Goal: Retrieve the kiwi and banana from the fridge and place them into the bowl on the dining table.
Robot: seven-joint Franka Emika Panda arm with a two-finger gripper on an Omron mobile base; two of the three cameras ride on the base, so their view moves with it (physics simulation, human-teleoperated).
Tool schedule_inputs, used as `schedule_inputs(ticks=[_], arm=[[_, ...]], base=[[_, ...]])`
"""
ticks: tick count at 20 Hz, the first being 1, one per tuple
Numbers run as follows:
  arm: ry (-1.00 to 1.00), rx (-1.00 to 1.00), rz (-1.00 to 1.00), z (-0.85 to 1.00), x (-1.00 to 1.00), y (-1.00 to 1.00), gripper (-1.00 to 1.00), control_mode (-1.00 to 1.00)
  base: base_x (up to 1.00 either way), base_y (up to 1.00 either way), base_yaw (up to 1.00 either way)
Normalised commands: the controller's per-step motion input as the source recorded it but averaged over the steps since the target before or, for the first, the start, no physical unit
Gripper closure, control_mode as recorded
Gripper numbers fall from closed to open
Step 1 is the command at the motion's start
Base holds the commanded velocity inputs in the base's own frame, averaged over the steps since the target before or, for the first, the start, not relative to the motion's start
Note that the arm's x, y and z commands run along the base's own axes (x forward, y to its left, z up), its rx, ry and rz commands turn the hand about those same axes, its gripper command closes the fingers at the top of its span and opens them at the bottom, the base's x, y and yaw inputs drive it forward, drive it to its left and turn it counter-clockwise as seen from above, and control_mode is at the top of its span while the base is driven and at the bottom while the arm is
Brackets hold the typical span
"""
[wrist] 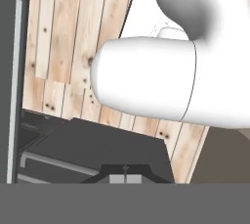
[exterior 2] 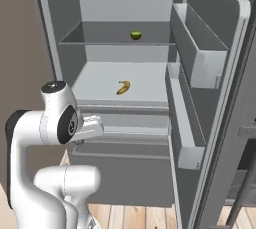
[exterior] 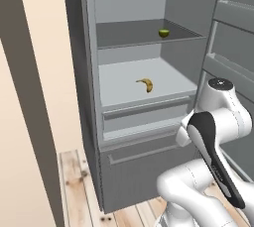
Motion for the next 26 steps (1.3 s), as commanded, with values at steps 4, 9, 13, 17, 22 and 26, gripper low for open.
schedule_inputs(ticks=[4,9,13,17,22,26], arm=[[0.0,0.0,0.0,0.0,0.0,0.0,1.0,1.0],[0.0,0.0,0.0,0.0,0.0,0.0,1.0,1.0],[0.0,0.0,0.0,0.0,0.0,0.0,1.0,1.0],[0.0,0.0,0.0,0.0,0.0,0.0,1.0,1.0],[0.0,0.0,0.0,0.0,0.0,0.0,1.0,1.0],[0.0,0.0,0.0,0.0,0.0,0.0,1.0,1.0]], base=[[0.42,0.16,-0.04],[0.49,0.21,-0.05],[0.52,0.26,-0.06],[0.48,0.22,-0.07],[0.45,0.1,-0.12],[0.45,0.03,-0.22]])
